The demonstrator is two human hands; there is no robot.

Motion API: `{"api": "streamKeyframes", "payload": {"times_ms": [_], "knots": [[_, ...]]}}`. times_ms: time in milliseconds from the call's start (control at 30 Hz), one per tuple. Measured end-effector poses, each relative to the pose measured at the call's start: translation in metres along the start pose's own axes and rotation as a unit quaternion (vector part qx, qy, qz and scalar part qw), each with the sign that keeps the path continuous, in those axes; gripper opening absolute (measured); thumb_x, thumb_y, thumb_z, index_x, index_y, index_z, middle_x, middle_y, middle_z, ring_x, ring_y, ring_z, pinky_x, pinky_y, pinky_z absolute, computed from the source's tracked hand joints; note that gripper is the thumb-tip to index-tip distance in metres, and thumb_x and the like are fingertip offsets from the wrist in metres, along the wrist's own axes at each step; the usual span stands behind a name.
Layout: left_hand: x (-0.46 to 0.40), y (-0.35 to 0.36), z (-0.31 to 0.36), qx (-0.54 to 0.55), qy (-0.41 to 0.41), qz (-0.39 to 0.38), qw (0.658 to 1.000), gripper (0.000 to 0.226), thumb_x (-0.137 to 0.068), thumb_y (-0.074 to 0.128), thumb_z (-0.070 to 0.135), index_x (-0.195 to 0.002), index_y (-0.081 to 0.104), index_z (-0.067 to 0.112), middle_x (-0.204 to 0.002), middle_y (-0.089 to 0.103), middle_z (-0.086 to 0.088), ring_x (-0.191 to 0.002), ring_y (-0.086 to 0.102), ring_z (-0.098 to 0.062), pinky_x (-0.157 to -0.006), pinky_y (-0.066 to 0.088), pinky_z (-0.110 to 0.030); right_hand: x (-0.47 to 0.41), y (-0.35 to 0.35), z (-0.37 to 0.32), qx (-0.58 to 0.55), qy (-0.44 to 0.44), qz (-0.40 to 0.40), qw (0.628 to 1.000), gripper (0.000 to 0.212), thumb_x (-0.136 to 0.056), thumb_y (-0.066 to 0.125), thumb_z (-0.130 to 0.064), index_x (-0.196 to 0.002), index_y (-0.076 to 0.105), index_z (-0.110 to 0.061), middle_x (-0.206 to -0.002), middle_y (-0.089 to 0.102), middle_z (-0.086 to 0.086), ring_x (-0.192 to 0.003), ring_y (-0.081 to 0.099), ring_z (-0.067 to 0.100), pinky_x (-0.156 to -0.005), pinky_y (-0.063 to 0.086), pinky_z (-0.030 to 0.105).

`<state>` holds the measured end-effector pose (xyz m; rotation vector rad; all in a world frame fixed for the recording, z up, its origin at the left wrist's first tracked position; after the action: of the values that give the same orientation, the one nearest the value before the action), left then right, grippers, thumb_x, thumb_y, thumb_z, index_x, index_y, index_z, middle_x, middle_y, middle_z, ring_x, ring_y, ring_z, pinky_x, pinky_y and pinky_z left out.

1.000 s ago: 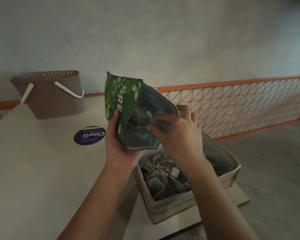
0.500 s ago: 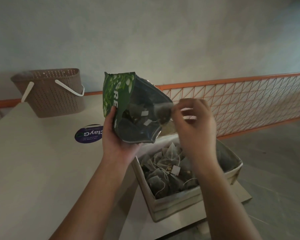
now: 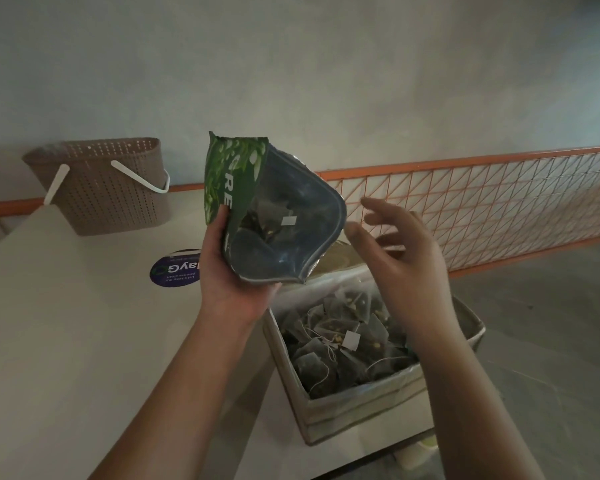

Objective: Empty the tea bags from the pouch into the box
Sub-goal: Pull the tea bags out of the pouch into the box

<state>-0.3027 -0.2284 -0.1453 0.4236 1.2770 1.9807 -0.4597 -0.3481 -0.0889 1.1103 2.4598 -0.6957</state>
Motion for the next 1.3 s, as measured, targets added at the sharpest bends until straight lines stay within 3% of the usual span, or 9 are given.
{"api": "streamKeyframes", "payload": {"times_ms": [100, 233, 333, 400, 600, 700, 833, 1067, 1300], "knots": [[0.001, 0.009, -0.002, -0.03, -0.009, 0.008, 0.999, 0.066, -0.091, 0.057, 0.055, -0.15, 0.049, 0.025, -0.156, 0.047, -0.008, -0.144, 0.042, -0.034, -0.121, 0.027, -0.053, -0.014, 0.017, -0.013, -0.008, -0.052, -0.014, 0.999, 0.043, -0.089, 0.065, -0.036, -0.131, 0.06, -0.027, -0.11, 0.055, -0.009, -0.094, 0.056, -0.001, -0.073, 0.046, 0.005], [0.005, 0.024, 0.008, -0.024, 0.016, -0.022, 0.999, 0.056, -0.092, 0.054, 0.054, -0.135, 0.065, 0.02, -0.147, 0.057, -0.013, -0.13, 0.056, -0.034, -0.109, 0.045, -0.048, -0.023, 0.027, -0.028, -0.025, -0.145, 0.026, 0.989, 0.028, -0.096, 0.059, -0.024, -0.12, 0.069, -0.014, -0.097, 0.062, -0.007, -0.089, 0.055, -0.004, -0.069, 0.043, 0.009], [0.006, 0.032, 0.019, -0.032, 0.014, -0.094, 0.995, 0.059, -0.106, 0.032, 0.047, -0.137, 0.06, 0.005, -0.144, 0.055, -0.021, -0.13, 0.054, -0.038, -0.114, 0.039, -0.046, -0.012, 0.026, -0.044, -0.042, -0.265, 0.081, 0.96, 0.028, -0.095, 0.06, -0.01, -0.122, 0.066, -0.005, -0.102, 0.063, 0.005, -0.094, 0.056, 0.002, -0.076, 0.046, 0.014], [0.006, 0.037, 0.02, -0.068, 0.025, -0.075, 0.994, 0.053, -0.102, 0.046, 0.044, -0.137, 0.059, 0.007, -0.139, 0.058, -0.02, -0.127, 0.056, -0.037, -0.112, 0.043, -0.046, -0.006, 0.031, -0.045, -0.045, -0.299, 0.109, 0.947, 0.028, -0.094, 0.06, -0.003, -0.122, 0.065, -0.002, -0.105, 0.064, 0.011, -0.097, 0.059, 0.01, -0.081, 0.047, 0.017], [-0.004, 0.03, 0.013, -0.072, 0.002, -0.004, 0.997, 0.051, -0.089, 0.056, 0.054, -0.115, 0.076, 0.015, -0.139, 0.062, -0.014, -0.113, 0.066, -0.036, -0.107, 0.045, -0.053, -0.015, 0.043, -0.021, -0.122, -0.074, 0.063, 0.988, 0.025, -0.096, 0.06, -0.02, -0.117, 0.071, -0.014, -0.102, 0.068, -0.008, -0.096, 0.062, 0.002, -0.074, 0.049, 0.013], [0.0, 0.036, 0.015, -0.064, 0.01, -0.018, 0.998, 0.049, -0.087, 0.059, 0.05, -0.116, 0.075, 0.014, -0.141, 0.059, -0.015, -0.123, 0.057, -0.036, -0.112, 0.041, -0.049, -0.012, 0.036, -0.026, -0.147, -0.088, 0.081, 0.982, 0.026, -0.096, 0.059, -0.017, -0.12, 0.069, -0.011, -0.107, 0.069, -0.003, -0.102, 0.062, 0.002, -0.081, 0.048, 0.011], [0.005, 0.05, 0.012, -0.055, -0.007, -0.076, 0.996, 0.061, -0.09, 0.055, 0.051, -0.135, 0.064, 0.012, -0.143, 0.059, -0.015, -0.126, 0.059, -0.036, -0.106, 0.049, -0.049, -0.001, 0.032, -0.034, -0.171, -0.155, 0.131, 0.964, 0.028, -0.097, 0.057, -0.01, -0.123, 0.065, -0.006, -0.114, 0.068, 0.003, -0.11, 0.062, 0.013, -0.091, 0.053, 0.026], [0.001, 0.04, 0.005, -0.055, -0.035, -0.031, 0.997, 0.067, -0.093, 0.052, 0.05, -0.151, 0.047, 0.016, -0.142, 0.057, -0.012, -0.116, 0.064, -0.034, -0.098, 0.055, -0.048, -0.007, 0.042, -0.019, -0.187, -0.045, 0.079, 0.978, 0.028, -0.097, 0.058, -0.021, -0.123, 0.067, -0.016, -0.115, 0.069, -0.003, -0.113, 0.062, 0.011, -0.094, 0.054, 0.04], [0.003, 0.051, 0.013, -0.037, -0.049, -0.061, 0.996, 0.067, -0.091, 0.062, 0.047, -0.149, 0.05, 0.017, -0.155, 0.048, -0.01, -0.137, 0.051, -0.031, -0.11, 0.045, -0.047, 0.0, 0.032, -0.03, -0.182, -0.108, 0.131, 0.969, 0.027, -0.097, 0.058, -0.013, -0.123, 0.066, -0.012, -0.109, 0.068, 0.003, -0.099, 0.061, 0.002, -0.073, 0.048, 0.008]]}}
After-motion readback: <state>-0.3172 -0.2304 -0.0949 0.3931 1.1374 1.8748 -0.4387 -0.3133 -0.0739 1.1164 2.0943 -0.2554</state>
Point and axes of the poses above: each hand's wrist, its own x-axis away from the middle knuckle, its own y-axis out of the palm, z = x × y, the point moved 3 cm from there along -x, towards the middle knuckle
